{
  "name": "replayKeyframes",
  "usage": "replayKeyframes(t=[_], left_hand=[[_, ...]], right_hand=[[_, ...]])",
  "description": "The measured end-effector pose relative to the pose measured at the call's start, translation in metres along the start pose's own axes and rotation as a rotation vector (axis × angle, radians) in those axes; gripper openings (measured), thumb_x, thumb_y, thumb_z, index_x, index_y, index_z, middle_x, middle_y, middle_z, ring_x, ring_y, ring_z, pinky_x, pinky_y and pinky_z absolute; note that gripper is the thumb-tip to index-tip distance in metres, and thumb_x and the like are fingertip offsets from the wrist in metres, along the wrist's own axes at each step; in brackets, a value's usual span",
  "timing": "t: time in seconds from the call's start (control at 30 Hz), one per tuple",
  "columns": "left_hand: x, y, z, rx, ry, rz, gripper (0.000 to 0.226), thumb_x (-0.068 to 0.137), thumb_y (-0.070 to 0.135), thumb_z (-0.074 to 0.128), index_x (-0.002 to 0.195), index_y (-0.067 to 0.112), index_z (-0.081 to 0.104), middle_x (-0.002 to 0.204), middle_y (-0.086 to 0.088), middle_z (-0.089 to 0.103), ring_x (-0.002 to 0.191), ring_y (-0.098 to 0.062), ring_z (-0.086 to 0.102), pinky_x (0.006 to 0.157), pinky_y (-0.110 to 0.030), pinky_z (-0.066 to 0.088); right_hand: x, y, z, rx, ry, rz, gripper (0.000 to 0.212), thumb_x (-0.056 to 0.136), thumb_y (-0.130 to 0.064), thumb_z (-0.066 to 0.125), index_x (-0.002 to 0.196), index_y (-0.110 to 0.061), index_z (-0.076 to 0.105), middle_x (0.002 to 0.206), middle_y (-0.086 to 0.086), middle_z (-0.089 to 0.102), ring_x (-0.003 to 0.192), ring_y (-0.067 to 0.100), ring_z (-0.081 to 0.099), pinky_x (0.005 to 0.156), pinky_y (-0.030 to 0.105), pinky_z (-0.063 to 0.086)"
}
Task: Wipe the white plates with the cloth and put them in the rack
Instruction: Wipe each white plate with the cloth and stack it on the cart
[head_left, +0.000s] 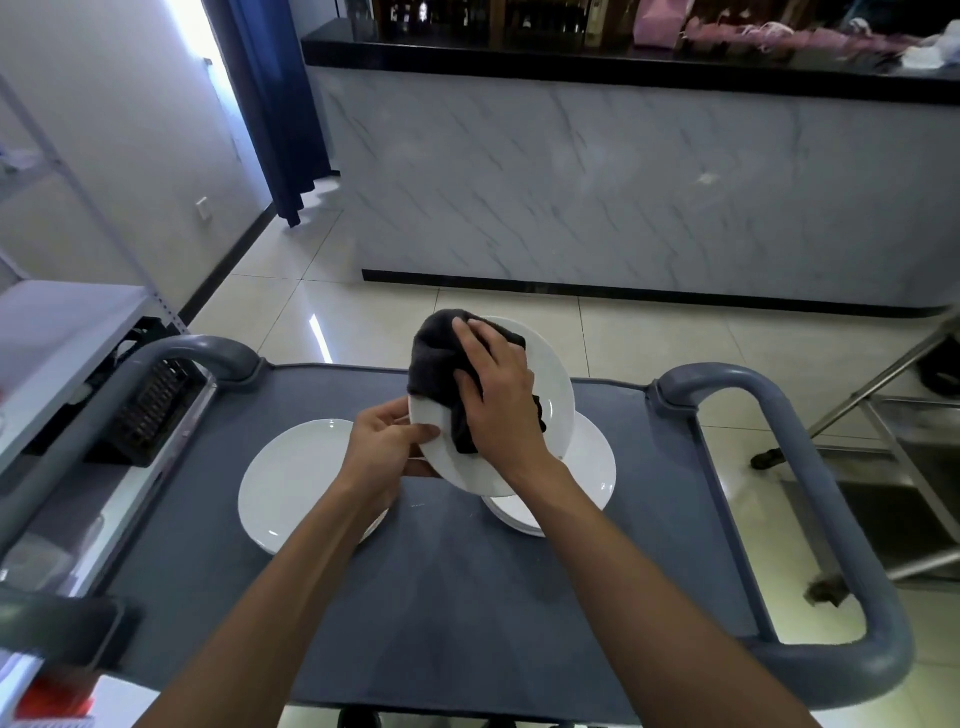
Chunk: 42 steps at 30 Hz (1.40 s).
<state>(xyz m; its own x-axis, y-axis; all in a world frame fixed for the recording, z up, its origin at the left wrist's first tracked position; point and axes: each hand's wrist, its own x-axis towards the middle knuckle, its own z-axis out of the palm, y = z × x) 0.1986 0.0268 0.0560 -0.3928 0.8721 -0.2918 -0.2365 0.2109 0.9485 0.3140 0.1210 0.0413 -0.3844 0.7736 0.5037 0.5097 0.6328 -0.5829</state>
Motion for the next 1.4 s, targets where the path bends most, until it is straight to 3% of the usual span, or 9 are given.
replayKeyframes(t=[0.2,0.53,0.77,0.9,1.1,1.3,1.4], left_hand=[[0.006,0.005,-0.025,-0.025,-0.004,-0.014,0.031,0.087,-0.014,0.056,0.107,0.003,0.073,0.087,-0.013,0.076,0.065,-0.031,0.069,0.053,-0.036,0.057],[0.028,0.026,-0.057,-0.104,0.044,0.022,0.031,0.088,-0.014,0.056,0.109,0.004,0.071,0.082,-0.007,0.075,0.062,-0.025,0.068,0.052,-0.034,0.056],[0.048,0.049,-0.057,-0.207,0.070,0.059,0.035,0.087,-0.013,0.056,0.112,0.006,0.071,0.085,-0.005,0.076,0.072,-0.024,0.070,0.057,-0.036,0.059],[0.057,0.063,-0.049,-0.271,0.067,0.104,0.033,0.087,-0.013,0.057,0.105,0.010,0.073,0.089,-0.006,0.075,0.080,-0.027,0.068,0.063,-0.039,0.061],[0.059,0.079,-0.036,-0.325,0.061,0.142,0.033,0.087,-0.013,0.056,0.106,0.008,0.072,0.091,-0.006,0.076,0.082,-0.029,0.069,0.066,-0.043,0.061],[0.062,0.085,-0.030,-0.357,0.072,0.148,0.030,0.089,-0.010,0.055,0.111,0.004,0.071,0.094,-0.014,0.073,0.074,-0.028,0.069,0.062,-0.040,0.061],[0.065,0.084,-0.032,-0.370,0.079,0.119,0.032,0.090,-0.010,0.054,0.114,0.004,0.070,0.097,-0.016,0.072,0.071,-0.026,0.069,0.060,-0.039,0.060]], right_hand=[[0.019,0.000,0.006,-0.064,0.049,0.075,0.053,0.101,-0.016,0.050,0.153,-0.023,0.043,0.149,0.006,0.047,0.127,0.030,0.045,0.100,0.049,0.042],[0.036,0.002,0.011,-0.138,0.096,0.222,0.056,0.099,-0.011,0.055,0.153,-0.022,0.043,0.152,0.004,0.044,0.128,0.031,0.043,0.096,0.051,0.043],[0.042,-0.011,0.015,-0.151,0.140,0.279,0.057,0.098,-0.011,0.057,0.152,-0.021,0.043,0.152,0.006,0.044,0.126,0.033,0.044,0.100,0.050,0.043],[0.046,-0.018,0.011,-0.147,0.177,0.276,0.056,0.099,-0.014,0.057,0.152,-0.020,0.043,0.152,0.008,0.045,0.125,0.032,0.045,0.105,0.045,0.040],[0.040,-0.037,0.017,-0.098,0.202,0.278,0.057,0.099,-0.028,0.055,0.153,-0.021,0.040,0.153,0.006,0.043,0.126,0.033,0.043,0.106,0.048,0.042],[0.021,-0.060,0.023,-0.047,0.199,0.209,0.059,0.099,-0.024,0.058,0.154,-0.022,0.038,0.155,0.004,0.039,0.135,0.025,0.037,0.114,0.035,0.031],[0.014,-0.060,0.022,-0.036,0.182,0.183,0.057,0.101,-0.022,0.056,0.155,-0.024,0.038,0.157,0.002,0.037,0.140,0.022,0.033,0.117,0.036,0.029]])
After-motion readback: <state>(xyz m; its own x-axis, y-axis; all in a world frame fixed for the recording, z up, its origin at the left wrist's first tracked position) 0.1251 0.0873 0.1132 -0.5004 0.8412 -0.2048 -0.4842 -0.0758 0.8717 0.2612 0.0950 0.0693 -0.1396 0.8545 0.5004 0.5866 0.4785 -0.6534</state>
